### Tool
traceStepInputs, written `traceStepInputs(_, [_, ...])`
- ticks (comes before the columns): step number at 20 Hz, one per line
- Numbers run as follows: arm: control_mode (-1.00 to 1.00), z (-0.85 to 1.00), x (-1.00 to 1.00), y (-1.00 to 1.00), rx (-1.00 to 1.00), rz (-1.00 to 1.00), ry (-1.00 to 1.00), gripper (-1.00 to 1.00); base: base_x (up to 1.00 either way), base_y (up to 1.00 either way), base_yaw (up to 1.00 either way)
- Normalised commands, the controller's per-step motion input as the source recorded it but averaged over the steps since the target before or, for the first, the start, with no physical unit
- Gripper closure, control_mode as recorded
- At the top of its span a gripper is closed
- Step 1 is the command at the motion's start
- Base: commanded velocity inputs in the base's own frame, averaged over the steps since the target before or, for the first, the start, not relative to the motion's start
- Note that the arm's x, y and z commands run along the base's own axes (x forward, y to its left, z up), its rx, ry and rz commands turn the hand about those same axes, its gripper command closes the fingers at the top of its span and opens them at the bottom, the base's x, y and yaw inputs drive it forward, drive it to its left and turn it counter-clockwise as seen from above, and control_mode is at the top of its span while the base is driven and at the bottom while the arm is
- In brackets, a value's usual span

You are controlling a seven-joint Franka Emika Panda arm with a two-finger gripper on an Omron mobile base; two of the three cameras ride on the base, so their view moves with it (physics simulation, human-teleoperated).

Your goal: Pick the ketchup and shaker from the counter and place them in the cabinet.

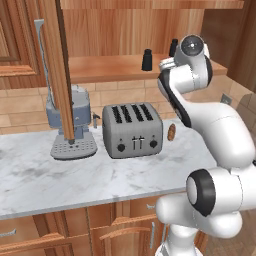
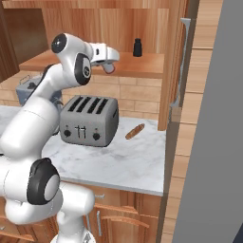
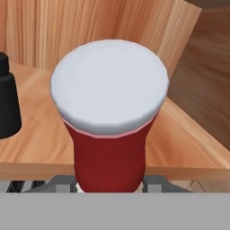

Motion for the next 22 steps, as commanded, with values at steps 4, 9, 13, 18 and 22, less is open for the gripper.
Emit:
traceStepInputs(4, [-1.00, -0.05, 0.24, -0.01, 0.00, 0.00, 0.00, 1.00, 0.00, 0.00, 0.00])
traceStepInputs(9, [-1.00, -0.08, 0.24, 0.00, 0.00, 0.00, 0.00, 1.00, 0.00, 0.00, 0.00])
traceStepInputs(13, [-1.00, -0.08, 0.26, 0.00, 0.00, 0.00, 0.00, 1.00, 0.00, 0.00, 0.00])
traceStepInputs(18, [-1.00, -0.11, 0.25, 0.00, 0.00, 0.00, 0.00, 1.00, 0.00, 0.00, 0.00])
traceStepInputs(22, [-1.00, -0.19, 0.16, 0.00, 0.00, 0.00, 0.00, 1.00, 0.00, 0.00, 0.00])
